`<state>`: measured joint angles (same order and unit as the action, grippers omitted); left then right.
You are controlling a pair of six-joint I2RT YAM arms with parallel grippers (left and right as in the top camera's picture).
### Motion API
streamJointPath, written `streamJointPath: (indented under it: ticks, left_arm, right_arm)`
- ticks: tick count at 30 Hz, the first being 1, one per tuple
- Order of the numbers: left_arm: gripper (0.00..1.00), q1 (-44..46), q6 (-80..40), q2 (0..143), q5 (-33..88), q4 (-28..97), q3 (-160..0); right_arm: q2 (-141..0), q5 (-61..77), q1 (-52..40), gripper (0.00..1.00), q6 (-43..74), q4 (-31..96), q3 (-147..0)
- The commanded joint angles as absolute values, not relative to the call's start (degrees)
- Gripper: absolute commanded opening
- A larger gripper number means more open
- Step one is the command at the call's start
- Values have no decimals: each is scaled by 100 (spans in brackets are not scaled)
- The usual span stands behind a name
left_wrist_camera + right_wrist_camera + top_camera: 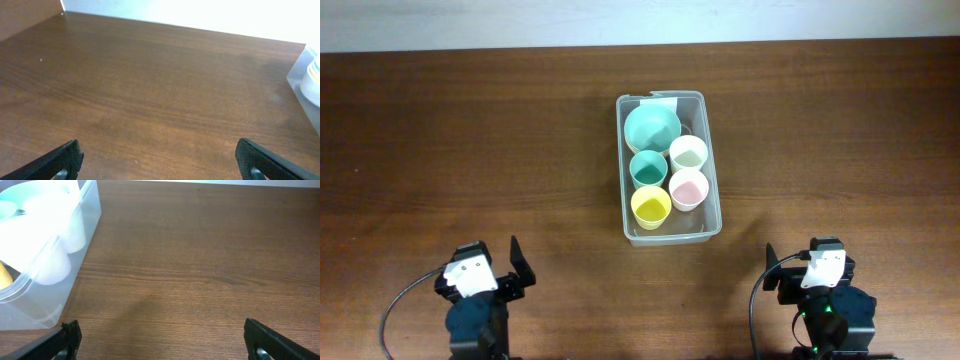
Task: Pack container
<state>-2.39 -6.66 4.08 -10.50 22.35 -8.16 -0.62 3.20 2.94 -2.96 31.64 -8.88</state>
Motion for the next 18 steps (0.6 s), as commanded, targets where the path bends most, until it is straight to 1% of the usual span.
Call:
streamJointPath:
  ticks: [1,18]
  left_arm:
    - [100,-239,-679,333,-987,2029,-639]
    - [100,-237,-676,336,-987,2060,-635]
  right_arm:
    - [-19,294,263,99,-248,3168,-851]
    - [-19,294,263,99,-248,3168,-851]
